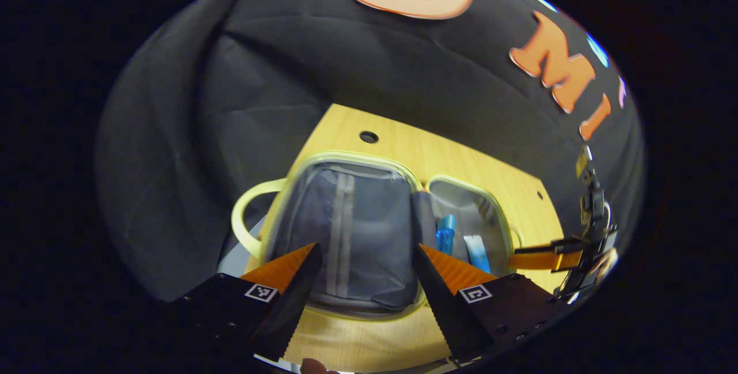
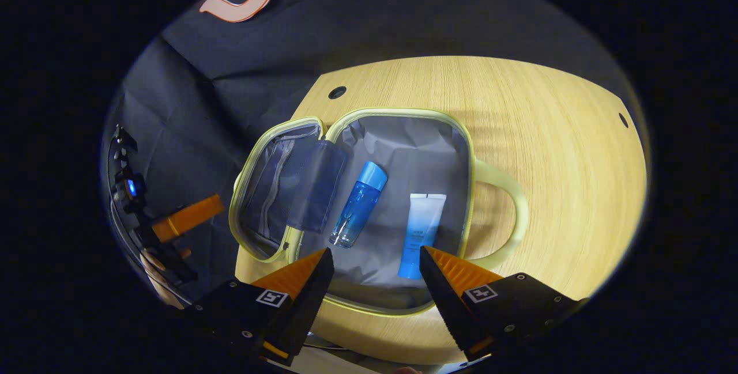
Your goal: First open the suitcase, pack the skin care products into it, and then close the suitcase.
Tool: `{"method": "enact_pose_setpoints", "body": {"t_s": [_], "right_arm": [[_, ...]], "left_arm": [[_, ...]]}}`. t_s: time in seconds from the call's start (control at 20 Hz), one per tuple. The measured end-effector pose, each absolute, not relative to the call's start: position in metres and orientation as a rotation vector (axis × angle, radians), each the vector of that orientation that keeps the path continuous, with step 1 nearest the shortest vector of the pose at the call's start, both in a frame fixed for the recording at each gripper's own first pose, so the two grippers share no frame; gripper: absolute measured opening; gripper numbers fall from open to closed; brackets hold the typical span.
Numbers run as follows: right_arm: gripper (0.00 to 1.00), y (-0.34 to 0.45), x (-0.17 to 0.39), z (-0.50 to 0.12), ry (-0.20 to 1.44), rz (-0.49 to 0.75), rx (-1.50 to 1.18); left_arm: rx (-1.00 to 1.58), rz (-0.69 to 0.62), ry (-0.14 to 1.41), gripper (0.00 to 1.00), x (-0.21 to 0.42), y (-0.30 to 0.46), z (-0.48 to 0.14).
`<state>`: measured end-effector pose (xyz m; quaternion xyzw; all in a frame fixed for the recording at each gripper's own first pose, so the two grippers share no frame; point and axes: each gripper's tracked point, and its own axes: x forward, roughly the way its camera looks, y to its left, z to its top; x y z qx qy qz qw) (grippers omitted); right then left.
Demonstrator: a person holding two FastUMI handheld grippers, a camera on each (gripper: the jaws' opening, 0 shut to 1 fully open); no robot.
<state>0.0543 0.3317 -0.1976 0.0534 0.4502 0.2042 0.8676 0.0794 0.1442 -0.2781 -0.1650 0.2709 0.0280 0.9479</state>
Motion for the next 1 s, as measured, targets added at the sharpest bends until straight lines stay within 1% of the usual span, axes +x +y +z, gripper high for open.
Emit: {"method": "enact_pose_setpoints", "body": {"t_s": [0.15,0.4,0.55,0.65,0.7,0.75,0.8,0.9,1.0], "right_arm": [[0.95,0.330,0.049,-0.191,0.922,0.443,0.106],[0.95,0.335,0.044,-0.183,0.924,0.450,0.135],[0.95,0.337,0.040,-0.186,0.938,0.460,0.131],[0.95,0.334,0.041,-0.186,0.940,0.451,0.126],[0.95,0.331,0.043,-0.187,0.940,0.441,0.124],[0.95,0.329,0.045,-0.186,0.940,0.432,0.123],[0.95,0.327,0.045,-0.187,0.944,0.425,0.124],[0.95,0.322,0.048,-0.188,0.951,0.409,0.126],[0.95,0.318,0.049,-0.190,0.960,0.394,0.130]], "left_arm": [[-0.388,0.152,0.493,0.98,0.079,0.204,-0.273],[-0.503,0.229,0.394,0.98,0.083,0.300,-0.273],[-0.644,0.181,0.327,0.98,0.097,0.328,-0.292],[-0.805,0.134,0.278,0.98,0.107,0.331,-0.304],[-0.894,0.117,0.248,0.96,0.114,0.333,-0.310],[-0.957,0.114,0.226,0.98,0.118,0.337,-0.318],[-1.011,0.109,0.203,0.97,0.123,0.341,-0.324],[-1.073,0.064,0.182,0.98,0.130,0.340,-0.334],[-1.063,0.021,0.221,0.96,0.133,0.331,-0.347]]}}
